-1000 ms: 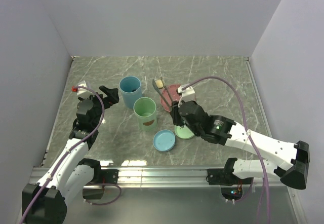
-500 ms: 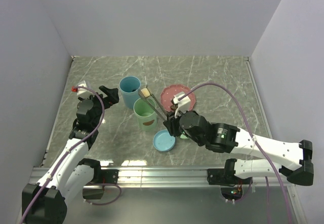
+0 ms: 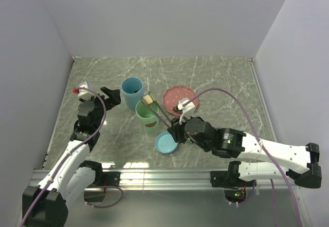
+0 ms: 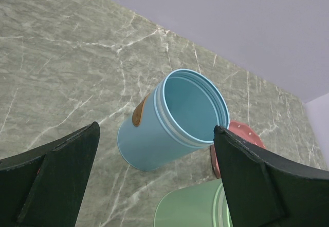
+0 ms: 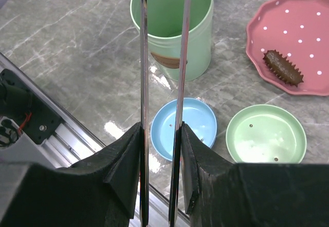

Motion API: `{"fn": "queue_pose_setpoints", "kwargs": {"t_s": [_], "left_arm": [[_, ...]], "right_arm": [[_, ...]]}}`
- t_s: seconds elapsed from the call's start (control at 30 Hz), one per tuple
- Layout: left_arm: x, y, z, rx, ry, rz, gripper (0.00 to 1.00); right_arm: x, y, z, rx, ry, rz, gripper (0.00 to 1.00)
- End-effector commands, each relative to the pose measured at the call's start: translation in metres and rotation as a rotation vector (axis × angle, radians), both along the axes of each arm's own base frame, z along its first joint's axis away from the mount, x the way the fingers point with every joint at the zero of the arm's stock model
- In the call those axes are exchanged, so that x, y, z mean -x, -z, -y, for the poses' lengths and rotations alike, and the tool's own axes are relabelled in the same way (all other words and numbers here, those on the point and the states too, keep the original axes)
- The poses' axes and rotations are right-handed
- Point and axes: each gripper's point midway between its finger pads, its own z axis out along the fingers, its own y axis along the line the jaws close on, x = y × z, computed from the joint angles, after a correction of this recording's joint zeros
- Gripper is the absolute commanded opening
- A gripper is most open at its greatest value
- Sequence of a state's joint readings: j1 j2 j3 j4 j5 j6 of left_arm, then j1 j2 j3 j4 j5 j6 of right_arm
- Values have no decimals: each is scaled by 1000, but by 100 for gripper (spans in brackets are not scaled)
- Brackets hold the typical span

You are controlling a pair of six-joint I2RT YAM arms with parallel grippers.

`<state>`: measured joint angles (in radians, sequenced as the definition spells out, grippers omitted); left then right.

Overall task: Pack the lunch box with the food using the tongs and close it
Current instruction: Place the food into the lunch box

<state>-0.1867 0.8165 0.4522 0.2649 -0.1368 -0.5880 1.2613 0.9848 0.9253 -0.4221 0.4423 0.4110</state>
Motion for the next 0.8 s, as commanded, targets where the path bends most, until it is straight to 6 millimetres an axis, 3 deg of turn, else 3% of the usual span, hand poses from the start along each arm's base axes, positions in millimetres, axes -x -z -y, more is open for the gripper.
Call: {"fn": "queue_pose_setpoints", "kwargs": {"t_s": [0.0,0.37,0.53,0.77], "left_arm": [[-2,-9,1,11,0,36,99],[-1,-9,2,14,5,35,99],[-1,-9,1,13,3,39,100],[-1,-8,1,14,3,34,99]], "right_arm": [[1,-11,-6,-39,-2,17,30],[5,0,-2,-25,-11,-1,33],[4,6,0,-14,1,-7,46],[1,4,3,-20,20,8,54]]}}
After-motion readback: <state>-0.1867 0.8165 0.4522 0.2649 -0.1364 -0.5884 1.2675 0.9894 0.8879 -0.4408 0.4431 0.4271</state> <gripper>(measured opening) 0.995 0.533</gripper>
